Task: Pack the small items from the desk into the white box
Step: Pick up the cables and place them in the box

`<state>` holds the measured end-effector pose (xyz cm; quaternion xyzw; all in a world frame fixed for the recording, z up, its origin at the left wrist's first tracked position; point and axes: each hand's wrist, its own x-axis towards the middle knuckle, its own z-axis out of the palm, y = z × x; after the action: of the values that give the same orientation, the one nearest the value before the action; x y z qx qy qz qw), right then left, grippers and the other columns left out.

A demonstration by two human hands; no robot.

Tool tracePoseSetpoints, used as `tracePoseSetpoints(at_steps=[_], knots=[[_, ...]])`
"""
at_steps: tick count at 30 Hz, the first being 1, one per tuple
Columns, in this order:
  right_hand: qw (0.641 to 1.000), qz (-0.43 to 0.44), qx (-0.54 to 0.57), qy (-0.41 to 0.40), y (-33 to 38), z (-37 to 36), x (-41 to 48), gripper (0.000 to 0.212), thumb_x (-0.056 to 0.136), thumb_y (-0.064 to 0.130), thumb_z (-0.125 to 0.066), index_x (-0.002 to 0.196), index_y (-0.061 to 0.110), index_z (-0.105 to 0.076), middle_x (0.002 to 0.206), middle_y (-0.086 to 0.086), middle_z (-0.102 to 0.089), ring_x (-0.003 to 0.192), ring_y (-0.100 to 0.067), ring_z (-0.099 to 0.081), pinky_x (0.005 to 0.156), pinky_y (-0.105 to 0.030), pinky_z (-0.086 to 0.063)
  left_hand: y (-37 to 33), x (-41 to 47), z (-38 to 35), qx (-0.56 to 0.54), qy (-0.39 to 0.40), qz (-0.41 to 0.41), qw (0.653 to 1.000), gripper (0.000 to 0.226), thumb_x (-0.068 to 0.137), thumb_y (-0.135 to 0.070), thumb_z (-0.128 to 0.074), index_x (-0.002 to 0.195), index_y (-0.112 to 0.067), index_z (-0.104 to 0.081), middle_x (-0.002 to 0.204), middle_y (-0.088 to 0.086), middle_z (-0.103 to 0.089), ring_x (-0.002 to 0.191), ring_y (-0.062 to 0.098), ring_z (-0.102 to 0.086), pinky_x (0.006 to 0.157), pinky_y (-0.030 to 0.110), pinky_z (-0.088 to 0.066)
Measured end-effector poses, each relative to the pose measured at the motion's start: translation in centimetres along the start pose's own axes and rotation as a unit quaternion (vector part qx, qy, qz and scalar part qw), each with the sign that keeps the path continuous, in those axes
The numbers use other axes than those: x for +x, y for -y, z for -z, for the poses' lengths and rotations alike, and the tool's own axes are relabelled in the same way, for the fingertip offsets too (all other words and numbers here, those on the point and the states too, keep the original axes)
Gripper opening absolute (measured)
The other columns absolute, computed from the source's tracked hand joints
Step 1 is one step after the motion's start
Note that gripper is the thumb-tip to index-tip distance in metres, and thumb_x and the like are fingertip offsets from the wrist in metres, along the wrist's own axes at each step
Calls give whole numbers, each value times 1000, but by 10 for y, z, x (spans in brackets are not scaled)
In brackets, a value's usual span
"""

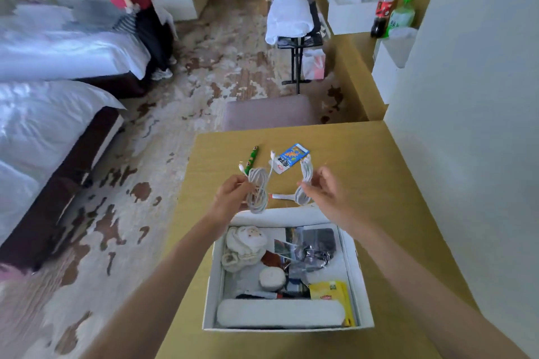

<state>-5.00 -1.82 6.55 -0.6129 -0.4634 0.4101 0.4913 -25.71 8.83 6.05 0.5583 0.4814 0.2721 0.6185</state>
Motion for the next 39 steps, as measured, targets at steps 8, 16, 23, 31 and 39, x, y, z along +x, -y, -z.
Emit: tracePoseSetpoints(at_steps=[8, 16, 23, 31, 39], knots=[[862, 211, -445, 116, -49, -31, -50, 12, 93, 26, -52, 104, 22, -53, 97, 3, -65, 91, -21, -54, 74, -37, -41, 51, -77, 27, -103, -126, 58, 985, 9, 94, -18, -51, 95, -9, -52, 87, 12, -56, 79, 21, -57, 75, 39, -49], [744, 206, -624, 121, -82, -73, -21, 39, 83, 7, -63, 121, 13, -59, 114, -11, -61, 104, -31, -57, 90, -40, -46, 66, -96, 51, -71, -147, 20, 986, 12, 90, -28, -54, 88, -17, -55, 79, 5, -61, 71, 13, -62, 66, 39, -55], [730, 143, -663, 84, -83, -86, -21, 25, 71, 11, -80, 95, 17, -76, 100, -6, -70, 95, -28, -65, 88, -37, -51, 63, -89, 45, -7, -89, 7, 996, 20, 88, -34, -54, 96, -16, -55, 81, 8, -61, 76, 21, -55, 74, 48, -51], [803, 145, -577, -32, -81, -86, -42, 41, 77, 15, -69, 118, 15, -65, 119, 1, -64, 113, -22, -55, 97, -39, -42, 66, -74, 43, -15, -40, 21, 999, 14, 92, -26, -53, 96, -12, -54, 76, 6, -59, 71, 20, -52, 63, 38, -45], [982, 33, -176, -61, -23, -92, -70, 21, 95, 32, -57, 82, 22, -70, 75, 21, -71, 68, 0, -65, 60, -9, -45, 70, -65, 21, -71, 34, 92, 993, 15, 83, -33, -53, 85, -18, -50, 83, 6, -60, 74, 18, -58, 67, 38, -47]])
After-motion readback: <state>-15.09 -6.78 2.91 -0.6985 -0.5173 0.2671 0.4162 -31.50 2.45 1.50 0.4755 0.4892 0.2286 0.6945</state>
